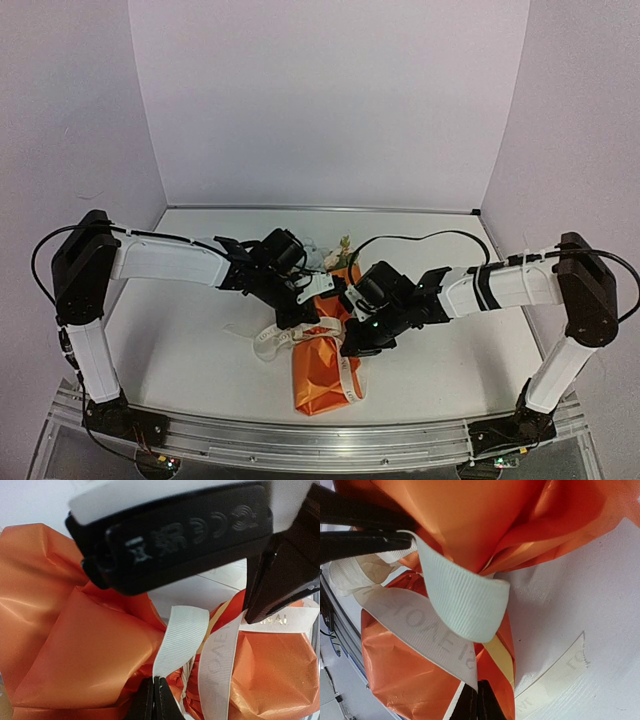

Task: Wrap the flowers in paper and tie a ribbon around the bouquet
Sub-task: Cross the half-tied ribbon over the folded bouquet.

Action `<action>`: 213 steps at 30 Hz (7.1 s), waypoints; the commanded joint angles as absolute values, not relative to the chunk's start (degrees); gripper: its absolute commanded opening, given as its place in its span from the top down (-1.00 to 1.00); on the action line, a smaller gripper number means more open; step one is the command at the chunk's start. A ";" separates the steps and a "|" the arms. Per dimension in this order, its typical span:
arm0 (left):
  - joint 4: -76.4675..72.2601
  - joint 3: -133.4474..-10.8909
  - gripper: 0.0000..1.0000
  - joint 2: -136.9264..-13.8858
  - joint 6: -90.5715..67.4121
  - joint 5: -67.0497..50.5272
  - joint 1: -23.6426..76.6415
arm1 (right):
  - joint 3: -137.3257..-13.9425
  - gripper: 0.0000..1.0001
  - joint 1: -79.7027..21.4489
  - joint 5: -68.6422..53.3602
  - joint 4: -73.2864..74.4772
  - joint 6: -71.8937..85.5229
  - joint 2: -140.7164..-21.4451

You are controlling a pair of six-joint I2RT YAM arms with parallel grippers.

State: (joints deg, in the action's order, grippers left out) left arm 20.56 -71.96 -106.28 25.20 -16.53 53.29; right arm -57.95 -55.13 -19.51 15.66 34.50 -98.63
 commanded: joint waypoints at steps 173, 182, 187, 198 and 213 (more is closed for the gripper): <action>5.94 -62.21 0.99 -95.68 8.01 -20.29 53.09 | -59.95 1.00 -51.42 -20.37 2.90 45.64 -102.62; 6.11 -63.36 1.00 -95.06 8.30 -22.09 53.09 | -58.81 1.00 -51.42 -19.80 2.90 45.26 -101.30; 6.04 -64.24 1.00 -94.28 8.41 -20.01 53.02 | -58.55 1.00 -51.42 -19.61 2.90 45.18 -100.91; 9.61 -66.31 1.00 -95.50 4.22 -16.73 50.70 | -57.01 1.00 -51.12 -17.91 2.90 44.80 -99.72; 29.27 -88.78 1.00 -109.06 -5.02 -27.07 50.36 | -55.25 1.00 -48.10 -16.69 2.75 46.10 -99.47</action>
